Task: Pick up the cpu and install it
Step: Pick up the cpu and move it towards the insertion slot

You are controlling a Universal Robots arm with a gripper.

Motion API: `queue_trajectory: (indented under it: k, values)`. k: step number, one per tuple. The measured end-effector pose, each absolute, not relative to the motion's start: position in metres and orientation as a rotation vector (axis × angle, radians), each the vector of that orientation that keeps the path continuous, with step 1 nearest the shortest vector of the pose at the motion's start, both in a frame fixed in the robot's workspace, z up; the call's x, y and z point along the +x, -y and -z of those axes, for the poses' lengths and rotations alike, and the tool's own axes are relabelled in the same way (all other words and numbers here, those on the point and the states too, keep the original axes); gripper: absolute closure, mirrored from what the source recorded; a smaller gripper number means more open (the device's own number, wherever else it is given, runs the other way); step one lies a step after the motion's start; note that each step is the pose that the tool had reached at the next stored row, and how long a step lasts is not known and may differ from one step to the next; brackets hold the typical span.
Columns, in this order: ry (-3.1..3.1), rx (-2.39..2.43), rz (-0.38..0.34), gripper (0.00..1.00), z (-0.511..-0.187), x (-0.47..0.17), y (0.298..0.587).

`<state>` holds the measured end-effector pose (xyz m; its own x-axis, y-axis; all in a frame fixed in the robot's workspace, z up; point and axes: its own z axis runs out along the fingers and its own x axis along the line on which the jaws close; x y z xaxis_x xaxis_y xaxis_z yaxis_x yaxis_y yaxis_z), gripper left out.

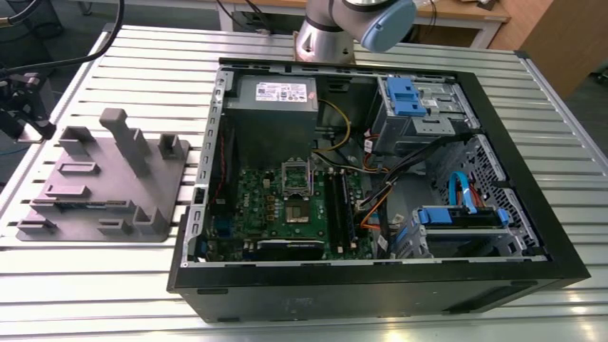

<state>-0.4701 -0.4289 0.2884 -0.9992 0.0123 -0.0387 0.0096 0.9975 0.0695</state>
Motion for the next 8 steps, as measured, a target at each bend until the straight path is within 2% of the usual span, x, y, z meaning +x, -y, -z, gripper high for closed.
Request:
queue_trajectory:
  k: [8]
  values:
    - [-3.100, 0.017, -0.121, 0.53, -0.2884, -0.4702, 0.4289]
